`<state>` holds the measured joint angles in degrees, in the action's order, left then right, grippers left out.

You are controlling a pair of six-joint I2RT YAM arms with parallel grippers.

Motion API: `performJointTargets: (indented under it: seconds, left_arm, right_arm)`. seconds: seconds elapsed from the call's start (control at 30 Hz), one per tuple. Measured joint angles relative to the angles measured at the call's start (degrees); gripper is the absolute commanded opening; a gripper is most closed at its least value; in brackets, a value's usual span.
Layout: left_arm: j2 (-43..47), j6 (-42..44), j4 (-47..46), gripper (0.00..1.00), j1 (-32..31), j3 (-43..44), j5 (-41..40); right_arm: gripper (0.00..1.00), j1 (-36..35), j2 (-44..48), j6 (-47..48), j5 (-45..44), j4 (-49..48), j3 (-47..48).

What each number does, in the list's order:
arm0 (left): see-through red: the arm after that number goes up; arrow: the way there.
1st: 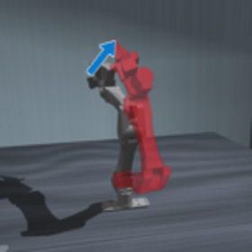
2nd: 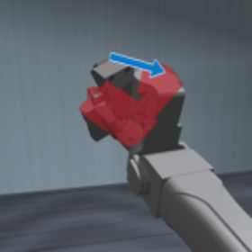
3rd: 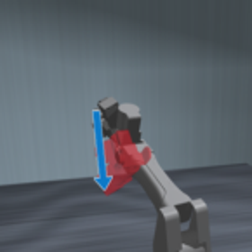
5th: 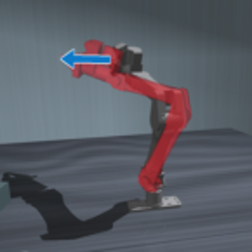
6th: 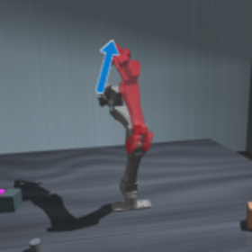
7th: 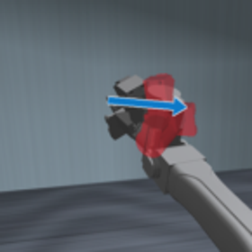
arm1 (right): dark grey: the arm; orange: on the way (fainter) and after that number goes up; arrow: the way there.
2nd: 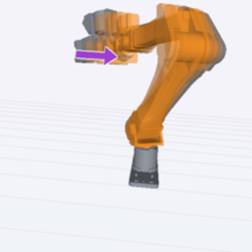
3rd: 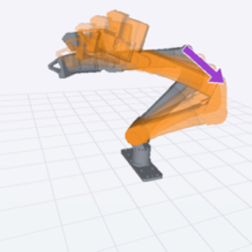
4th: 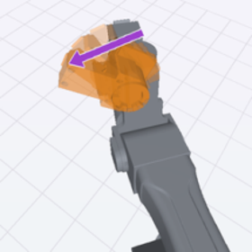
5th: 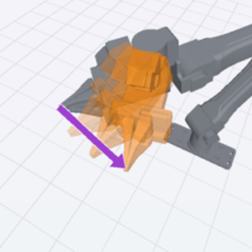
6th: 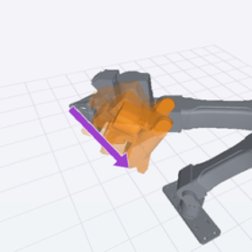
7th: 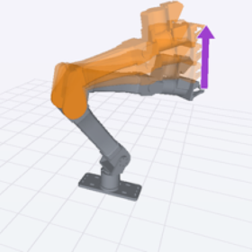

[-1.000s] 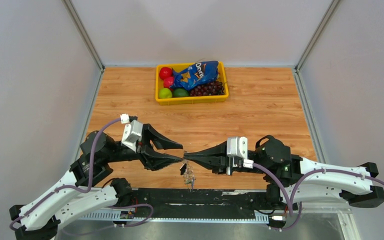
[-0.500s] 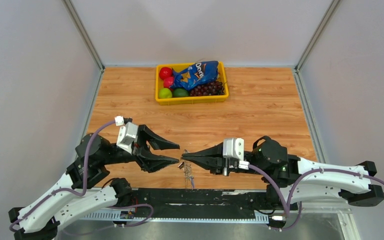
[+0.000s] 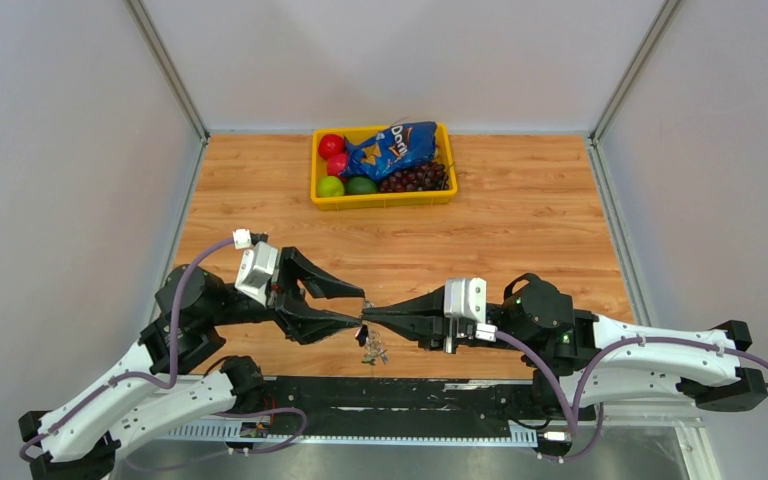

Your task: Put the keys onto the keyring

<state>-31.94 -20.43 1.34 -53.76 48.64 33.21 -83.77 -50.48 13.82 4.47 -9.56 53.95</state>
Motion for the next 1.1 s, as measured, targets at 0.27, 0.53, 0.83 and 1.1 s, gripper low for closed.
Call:
performJointTargets:
  seconds: [0.27, 0.53, 0.83, 1.1]
  left_arm:
    - [-0.04, -0.17, -0.31, 0.55, 0.00, -0.63, 0.83]
    - [0.00, -0.33, -0.33, 0.39, 0.00, -0.85, 0.92]
    - [-0.07, -0.42, -0.35, 0.03, -0.02, -0.96, 2.23]
    - [0.28, -0.72, -1.36, 0.00, 0.00, -1.51, 2.97]
  right_arm:
    - [0.00, -0.24, 0.00, 0.28, -0.55, -0.59, 0.04]
    - [0.00, -0.92, -0.52, 0.55, -0.98, -0.68, 0.76]
    - [0.00, -0.92, -0.94, 1.07, -2.03, -0.94, 0.85]
    - [0.00, -0.96, -0.96, 1.03, -3.58, -1.38, 0.85]
